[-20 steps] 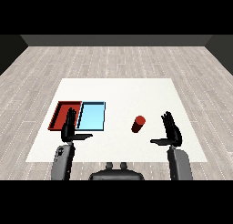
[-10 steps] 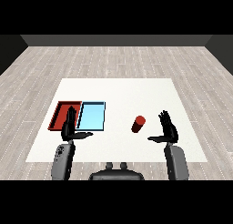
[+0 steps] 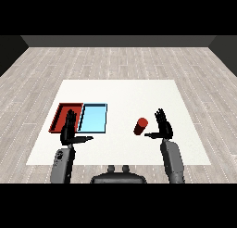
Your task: Pick the red can and put it in the red box
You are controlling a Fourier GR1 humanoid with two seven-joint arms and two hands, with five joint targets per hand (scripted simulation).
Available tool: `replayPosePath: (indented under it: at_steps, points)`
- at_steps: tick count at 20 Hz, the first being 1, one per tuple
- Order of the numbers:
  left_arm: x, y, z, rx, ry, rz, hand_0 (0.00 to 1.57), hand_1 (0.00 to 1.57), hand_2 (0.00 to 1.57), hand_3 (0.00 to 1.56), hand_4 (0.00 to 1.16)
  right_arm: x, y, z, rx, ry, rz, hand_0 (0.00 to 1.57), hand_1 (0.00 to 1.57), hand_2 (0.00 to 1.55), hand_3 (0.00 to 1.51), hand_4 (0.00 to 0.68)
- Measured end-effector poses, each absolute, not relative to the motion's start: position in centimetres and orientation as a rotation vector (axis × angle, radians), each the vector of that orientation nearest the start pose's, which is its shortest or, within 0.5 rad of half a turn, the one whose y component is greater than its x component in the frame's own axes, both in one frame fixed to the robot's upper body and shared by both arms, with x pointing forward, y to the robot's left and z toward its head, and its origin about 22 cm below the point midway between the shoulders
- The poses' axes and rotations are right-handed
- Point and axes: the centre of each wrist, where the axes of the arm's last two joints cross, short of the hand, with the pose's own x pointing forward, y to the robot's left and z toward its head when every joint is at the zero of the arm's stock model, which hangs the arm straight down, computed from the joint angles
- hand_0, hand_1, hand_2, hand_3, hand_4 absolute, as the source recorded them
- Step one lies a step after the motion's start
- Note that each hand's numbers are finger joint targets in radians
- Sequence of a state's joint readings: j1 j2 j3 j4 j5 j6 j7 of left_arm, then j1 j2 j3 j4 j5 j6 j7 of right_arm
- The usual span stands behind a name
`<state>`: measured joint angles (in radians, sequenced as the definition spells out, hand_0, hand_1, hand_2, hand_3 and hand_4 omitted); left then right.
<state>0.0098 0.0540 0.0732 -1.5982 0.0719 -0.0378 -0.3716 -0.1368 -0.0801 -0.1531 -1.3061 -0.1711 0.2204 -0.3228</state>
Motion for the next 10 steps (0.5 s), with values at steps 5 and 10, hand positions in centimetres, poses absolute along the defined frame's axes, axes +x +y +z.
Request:
replayPosePath:
  at_steps: [5,10]
  points:
    - [23.8,25.8,1.2,0.011,-1.971,0.042,0.00,0.00,0.00,0.00,0.00,27.1,-25.8,-4.2,0.201,-1.758,-0.073,0.00,0.00,0.00,0.00,0.000]
    - [23.9,25.5,0.9,0.009,-1.969,0.048,0.00,0.00,0.00,0.00,0.00,27.0,-24.9,-4.9,0.222,-1.746,-0.082,0.00,0.00,0.00,0.00,0.000]
